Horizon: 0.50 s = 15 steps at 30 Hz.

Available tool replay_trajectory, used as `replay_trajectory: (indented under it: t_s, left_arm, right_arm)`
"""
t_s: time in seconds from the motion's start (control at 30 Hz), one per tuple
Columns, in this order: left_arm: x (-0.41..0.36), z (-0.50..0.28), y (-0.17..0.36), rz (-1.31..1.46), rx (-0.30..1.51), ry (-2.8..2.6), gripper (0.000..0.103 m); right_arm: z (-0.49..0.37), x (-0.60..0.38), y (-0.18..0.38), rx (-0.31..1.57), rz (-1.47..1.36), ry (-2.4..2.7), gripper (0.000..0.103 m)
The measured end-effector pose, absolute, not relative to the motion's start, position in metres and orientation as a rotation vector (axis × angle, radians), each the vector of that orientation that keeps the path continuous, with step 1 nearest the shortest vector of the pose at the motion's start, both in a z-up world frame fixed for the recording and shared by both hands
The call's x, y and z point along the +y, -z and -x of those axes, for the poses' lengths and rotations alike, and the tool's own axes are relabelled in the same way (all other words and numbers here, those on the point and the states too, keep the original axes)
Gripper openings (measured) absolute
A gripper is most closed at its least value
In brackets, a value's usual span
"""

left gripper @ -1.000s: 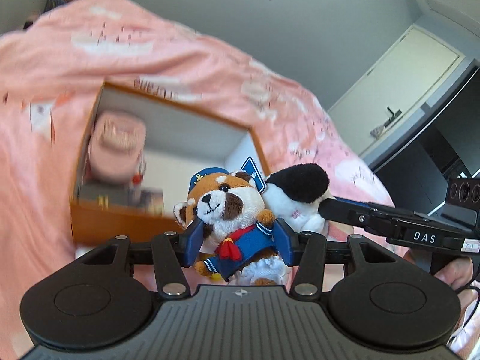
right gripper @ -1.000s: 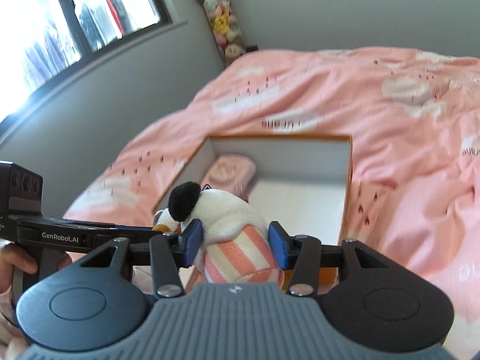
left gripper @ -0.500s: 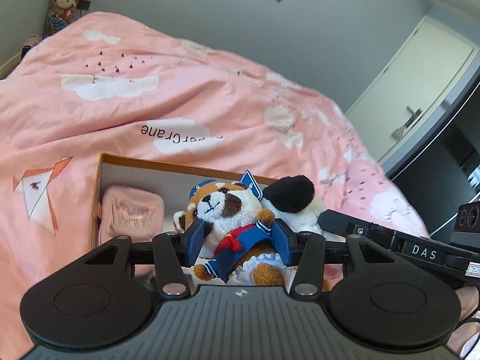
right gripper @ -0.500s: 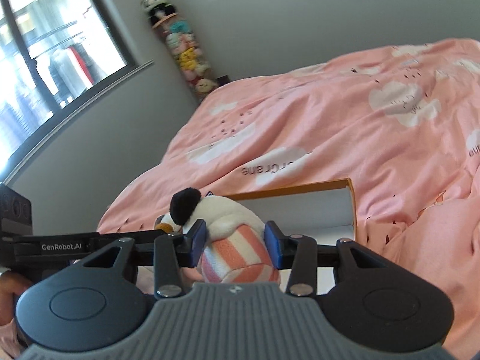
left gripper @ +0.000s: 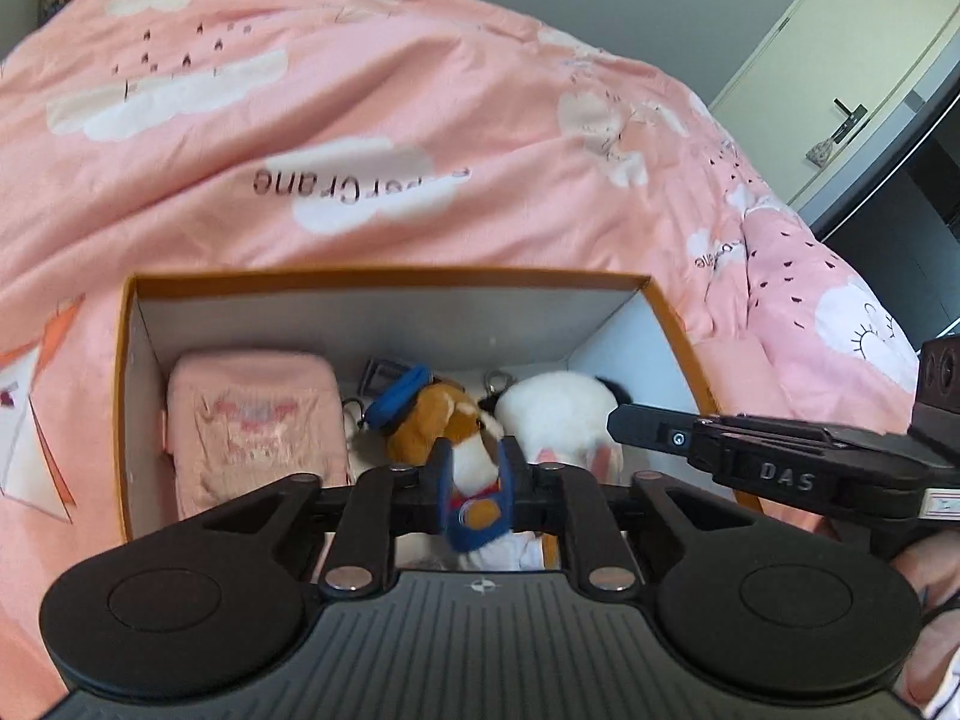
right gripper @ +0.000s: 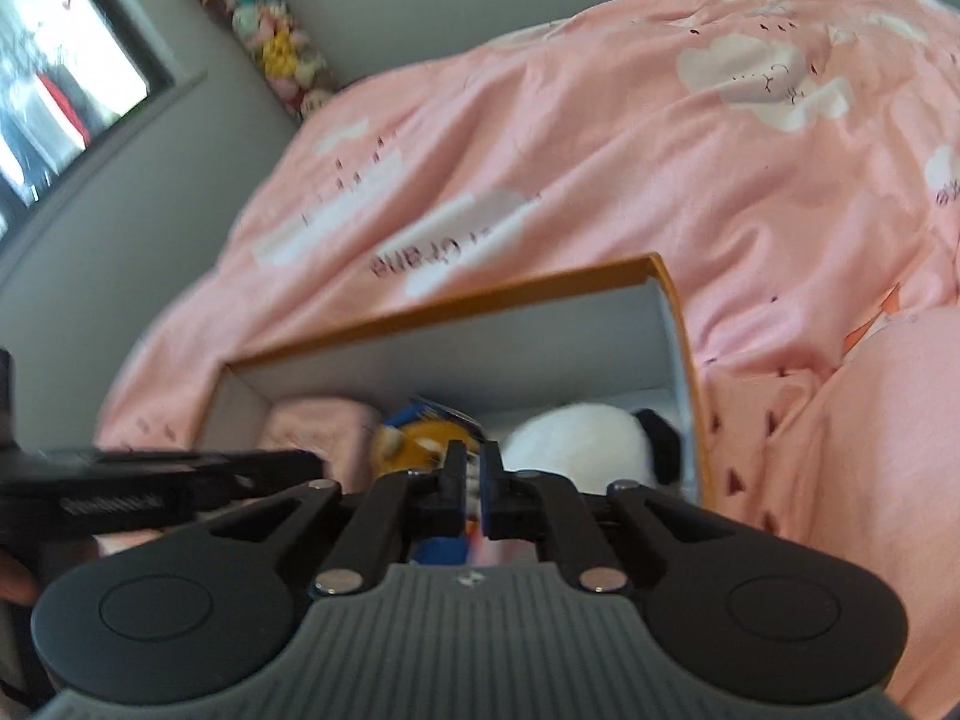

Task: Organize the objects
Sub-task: 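Lift both plushes and carry them over the orange box, then lower both plushes into the orange box beside the pink pouch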

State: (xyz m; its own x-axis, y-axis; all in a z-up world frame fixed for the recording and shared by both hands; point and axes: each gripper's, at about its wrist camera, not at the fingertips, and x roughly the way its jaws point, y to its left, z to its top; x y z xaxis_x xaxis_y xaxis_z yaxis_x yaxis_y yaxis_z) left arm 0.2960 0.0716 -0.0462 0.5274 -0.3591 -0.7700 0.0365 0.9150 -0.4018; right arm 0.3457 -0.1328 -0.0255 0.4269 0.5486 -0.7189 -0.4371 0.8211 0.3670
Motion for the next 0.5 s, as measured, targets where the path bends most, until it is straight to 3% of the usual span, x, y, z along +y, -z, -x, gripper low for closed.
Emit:
replay_trajectory:
  t_s: [0.03,0.1,0.23,0.5]
  left_arm:
    - [0.071,-0.296,0.048,0.357,0.998,0.247,0.027]
    - [0.067,-0.299,0.052,0.342,1.019,0.252,0.028]
    - [0.054,-0.306,0.067,0.324,1.073,0.252,0.052]
    - [0.046,-0.331,0.095,0.377,1.133,0.182,0.056]
  right_arm:
    - [-0.346,-0.131,0.028,0.95,-0.091,-0.616,0.008]
    - [-0.346,-0.128,0.032,0.963,-0.02,-0.622,0.021]
    - [-0.346,-0.12,0.036,0.963,0.138,-0.624,0.042]
    - [-0.344,-0.105,0.043,0.959,0.409,-0.734,0.043]
